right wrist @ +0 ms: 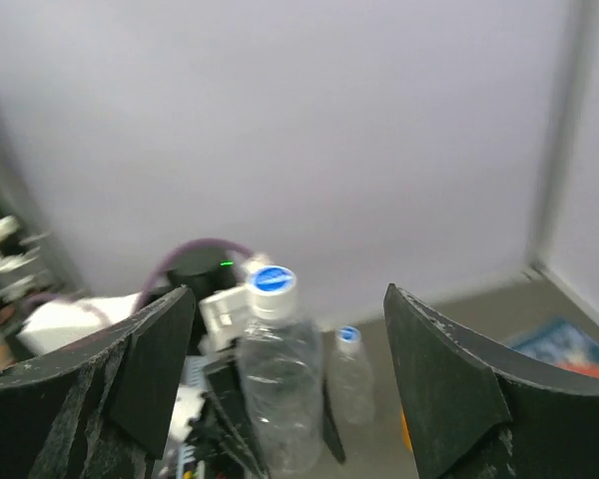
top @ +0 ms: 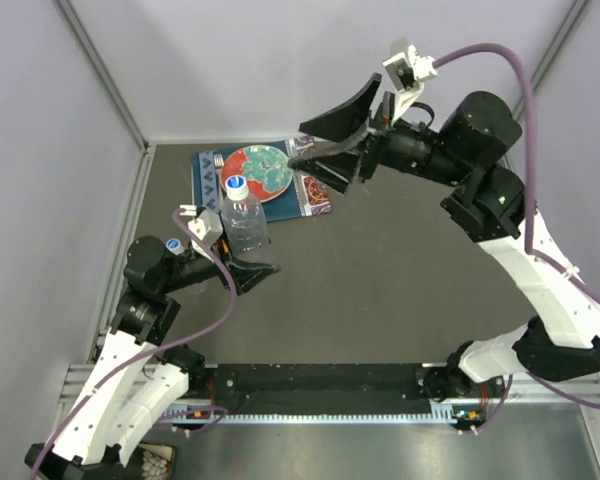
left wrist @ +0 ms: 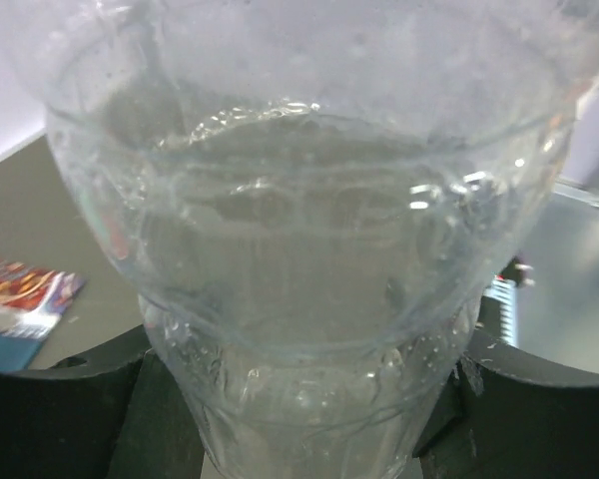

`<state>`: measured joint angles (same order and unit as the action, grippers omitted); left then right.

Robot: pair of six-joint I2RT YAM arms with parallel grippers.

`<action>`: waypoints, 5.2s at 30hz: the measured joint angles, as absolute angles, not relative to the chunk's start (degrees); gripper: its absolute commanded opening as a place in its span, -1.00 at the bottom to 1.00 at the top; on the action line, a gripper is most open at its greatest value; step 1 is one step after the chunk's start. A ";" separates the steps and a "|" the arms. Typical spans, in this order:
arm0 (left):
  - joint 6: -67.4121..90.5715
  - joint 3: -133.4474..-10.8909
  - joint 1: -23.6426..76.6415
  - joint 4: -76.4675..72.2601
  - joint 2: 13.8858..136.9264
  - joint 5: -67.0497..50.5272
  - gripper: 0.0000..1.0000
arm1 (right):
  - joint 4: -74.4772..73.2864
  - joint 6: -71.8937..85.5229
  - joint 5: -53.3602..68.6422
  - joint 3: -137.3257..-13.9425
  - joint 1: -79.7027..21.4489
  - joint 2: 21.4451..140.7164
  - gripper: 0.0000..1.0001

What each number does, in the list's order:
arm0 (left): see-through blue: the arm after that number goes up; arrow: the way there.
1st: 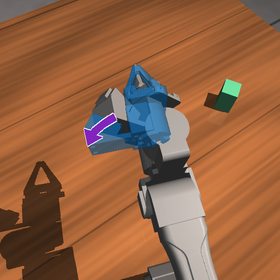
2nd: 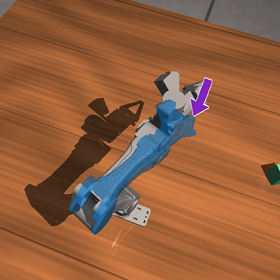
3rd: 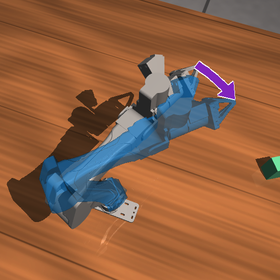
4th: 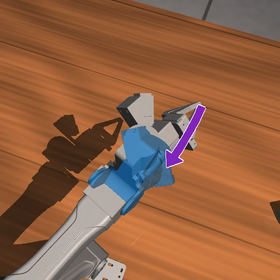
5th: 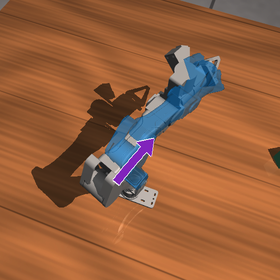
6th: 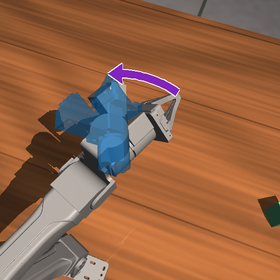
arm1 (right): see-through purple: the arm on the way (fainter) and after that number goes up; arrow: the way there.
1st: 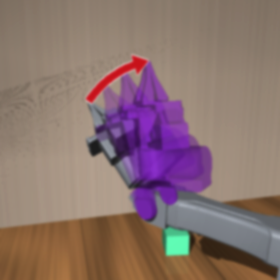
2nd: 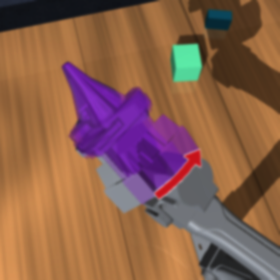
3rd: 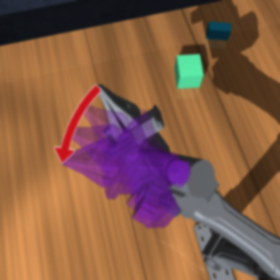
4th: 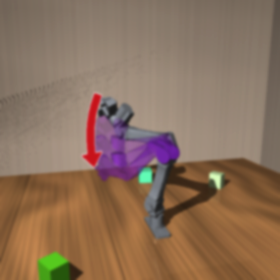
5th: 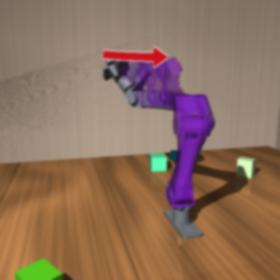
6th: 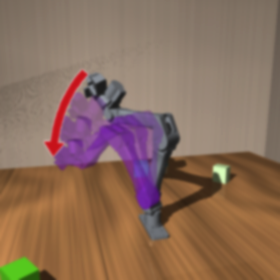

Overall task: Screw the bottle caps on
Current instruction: Screw the bottle cap onto the plastic bottle, then place the plastic bottle at the center of the board.

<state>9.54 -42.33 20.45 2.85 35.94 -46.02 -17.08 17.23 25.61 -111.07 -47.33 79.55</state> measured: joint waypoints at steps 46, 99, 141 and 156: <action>17.85 -41.98 21.10 -5.96 37.23 -65.06 -1.00 | 31.51 55.00 70.85 -118.24 -51.00 104.79 -0.09; 7.42 -41.89 20.03 6.46 34.98 -34.85 -1.00 | -28.49 8.32 9.80 -114.04 -60.99 90.15 0.42; 2.48 -47.24 19.64 15.81 35.27 -34.48 0.97 | -11.14 3.09 11.07 -88.07 -59.96 82.26 -1.00; 3.05 -54.48 19.68 24.62 36.45 -21.41 0.97 | 9.74 1.02 0.34 -63.90 -57.95 81.87 -0.95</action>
<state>3.05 -54.48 19.68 24.62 36.45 -21.41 9.74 1.02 0.34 -63.90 -57.95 81.87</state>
